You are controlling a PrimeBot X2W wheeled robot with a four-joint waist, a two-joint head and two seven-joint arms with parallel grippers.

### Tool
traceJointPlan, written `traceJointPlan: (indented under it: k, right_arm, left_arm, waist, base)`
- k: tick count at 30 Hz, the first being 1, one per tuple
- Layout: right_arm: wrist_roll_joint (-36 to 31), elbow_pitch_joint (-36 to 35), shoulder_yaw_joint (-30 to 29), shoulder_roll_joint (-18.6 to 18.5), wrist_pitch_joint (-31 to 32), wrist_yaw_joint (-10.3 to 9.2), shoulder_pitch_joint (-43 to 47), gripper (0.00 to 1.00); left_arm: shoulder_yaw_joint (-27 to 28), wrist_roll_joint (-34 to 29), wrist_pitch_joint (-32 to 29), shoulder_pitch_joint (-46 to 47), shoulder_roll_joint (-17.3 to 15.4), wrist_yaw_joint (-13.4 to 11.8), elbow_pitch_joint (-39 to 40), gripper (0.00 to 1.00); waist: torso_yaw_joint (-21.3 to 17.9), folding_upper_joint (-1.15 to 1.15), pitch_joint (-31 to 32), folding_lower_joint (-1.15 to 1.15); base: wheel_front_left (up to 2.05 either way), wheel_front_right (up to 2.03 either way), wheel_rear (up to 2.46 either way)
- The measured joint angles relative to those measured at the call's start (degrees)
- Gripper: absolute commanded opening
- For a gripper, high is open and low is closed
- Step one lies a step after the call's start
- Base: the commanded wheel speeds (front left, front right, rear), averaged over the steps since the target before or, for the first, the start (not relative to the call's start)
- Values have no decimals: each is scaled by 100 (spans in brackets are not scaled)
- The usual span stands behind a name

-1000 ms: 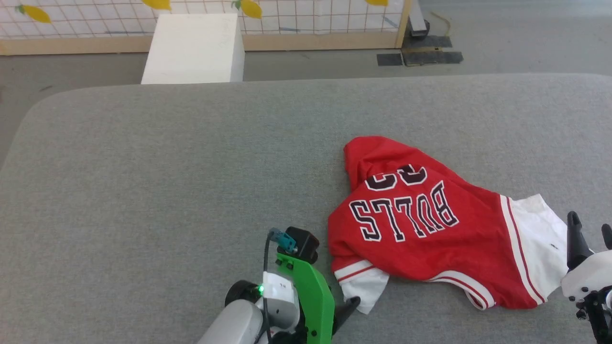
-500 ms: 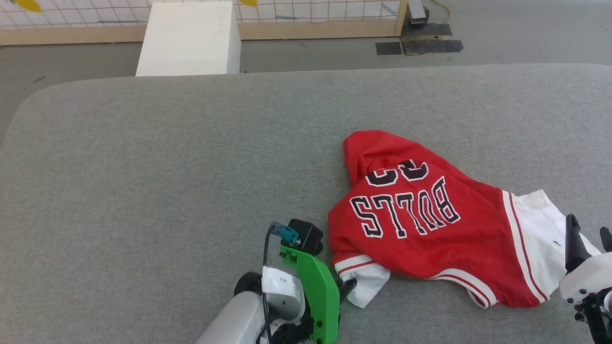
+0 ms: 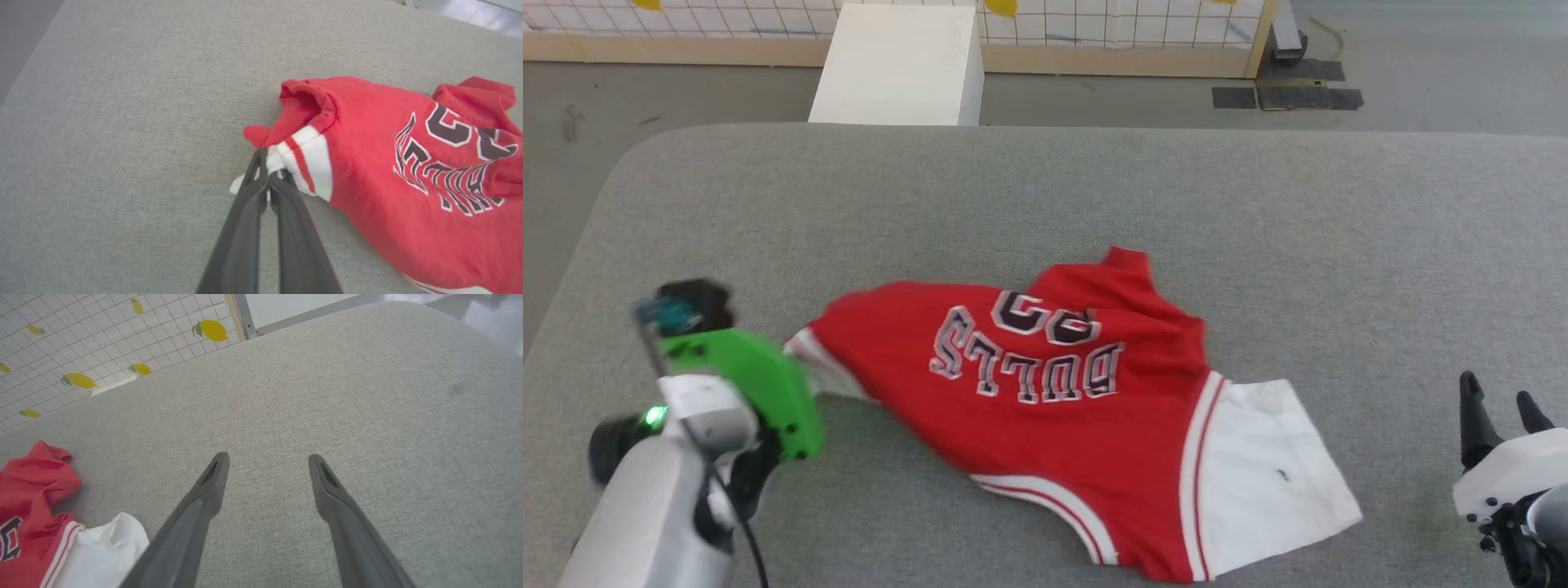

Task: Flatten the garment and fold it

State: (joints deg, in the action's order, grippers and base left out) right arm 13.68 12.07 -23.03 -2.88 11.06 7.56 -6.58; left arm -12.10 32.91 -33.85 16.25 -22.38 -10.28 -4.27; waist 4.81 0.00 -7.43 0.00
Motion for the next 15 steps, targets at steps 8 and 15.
traceJointPlan:
  k: [8, 15]
  right_arm:
    - [9, 91, 183, 0, -48, 0, -19, 100]
    - [-12, -15, 513, 0, -38, 0, -119, 100]
  left_arm:
    - [524, 545, 82, -762, 278, -369, -465, 100]
    - [1132, 359, 1449, -828, 232, -514, -33, 100]
  waist:
    - [-1, 0, -71, 0]
    - [87, 0, -25, 0]
  base:
    - [0, 0, 0]
    - [0, 0, 0]
